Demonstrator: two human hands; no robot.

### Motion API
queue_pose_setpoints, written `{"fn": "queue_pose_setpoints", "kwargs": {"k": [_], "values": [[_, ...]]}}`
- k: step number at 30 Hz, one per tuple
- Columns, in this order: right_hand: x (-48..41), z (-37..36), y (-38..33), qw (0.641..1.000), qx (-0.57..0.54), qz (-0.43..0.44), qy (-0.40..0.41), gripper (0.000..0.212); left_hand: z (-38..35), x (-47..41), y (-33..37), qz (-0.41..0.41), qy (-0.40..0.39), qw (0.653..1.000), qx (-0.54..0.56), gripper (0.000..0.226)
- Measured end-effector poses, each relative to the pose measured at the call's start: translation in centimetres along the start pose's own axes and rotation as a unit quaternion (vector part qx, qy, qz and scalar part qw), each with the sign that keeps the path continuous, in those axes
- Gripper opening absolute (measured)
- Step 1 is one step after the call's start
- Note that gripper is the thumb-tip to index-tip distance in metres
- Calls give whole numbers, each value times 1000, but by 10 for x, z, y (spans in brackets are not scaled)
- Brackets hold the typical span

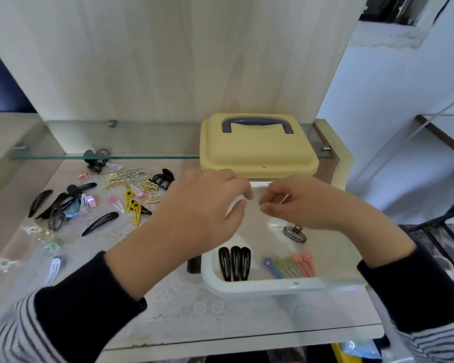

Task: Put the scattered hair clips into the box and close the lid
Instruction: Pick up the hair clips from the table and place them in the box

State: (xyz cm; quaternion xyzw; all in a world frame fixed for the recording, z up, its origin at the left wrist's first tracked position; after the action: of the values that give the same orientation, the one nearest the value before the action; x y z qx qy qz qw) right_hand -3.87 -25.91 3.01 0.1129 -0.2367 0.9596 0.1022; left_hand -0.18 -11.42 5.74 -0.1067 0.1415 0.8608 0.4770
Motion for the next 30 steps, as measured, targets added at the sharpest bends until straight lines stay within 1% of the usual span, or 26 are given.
{"fn": "queue_pose_setpoints", "kwargs": {"k": [4, 9, 13, 17, 20, 23, 25, 27, 30], "values": [[11, 8, -19, 995, -46, -3, 90, 11, 22, 22, -28, 34, 102, 994, 35, 21], [25, 6, -73, 965, -114, 68, 228, 15, 45, 60, -67, 116, 208, 968, 74, 22], [27, -7, -125, 934, -144, 135, 297, 19, 44, 88, -96, 175, 246, 949, 94, 21], [20, -31, -172, 927, -134, 159, 311, 26, 35, 114, -127, 244, 267, 921, 144, 23], [9, -53, -194, 932, -120, 155, 304, 27, 20, 129, -142, 268, 265, 914, 149, 22], [-8, -82, -202, 928, -79, 150, 332, 26, -1, 145, -155, 290, 249, 915, 133, 25], [-25, -104, -196, 927, -69, 127, 346, 27, -20, 154, -160, 297, 223, 919, 132, 26], [-41, -125, -185, 934, -62, 89, 340, 31, -39, 159, -164, 313, 185, 922, 135, 31], [-59, -147, -168, 935, -10, 47, 350, 40, -59, 161, -168, 342, 132, 923, 117, 40]]}}
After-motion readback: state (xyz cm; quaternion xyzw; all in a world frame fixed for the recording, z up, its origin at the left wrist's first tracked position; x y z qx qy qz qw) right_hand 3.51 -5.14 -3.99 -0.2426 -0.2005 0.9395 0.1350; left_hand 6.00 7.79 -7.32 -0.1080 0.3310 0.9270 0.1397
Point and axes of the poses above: each hand's wrist, its own x-axis away from the middle knuckle, its own z-axis out of the back of the hand, y = z × x, the point moved 6 cm from there along -x, towards the middle knuckle, and after that the axes turned 2 degrees about -x, right-handed, at the moved point
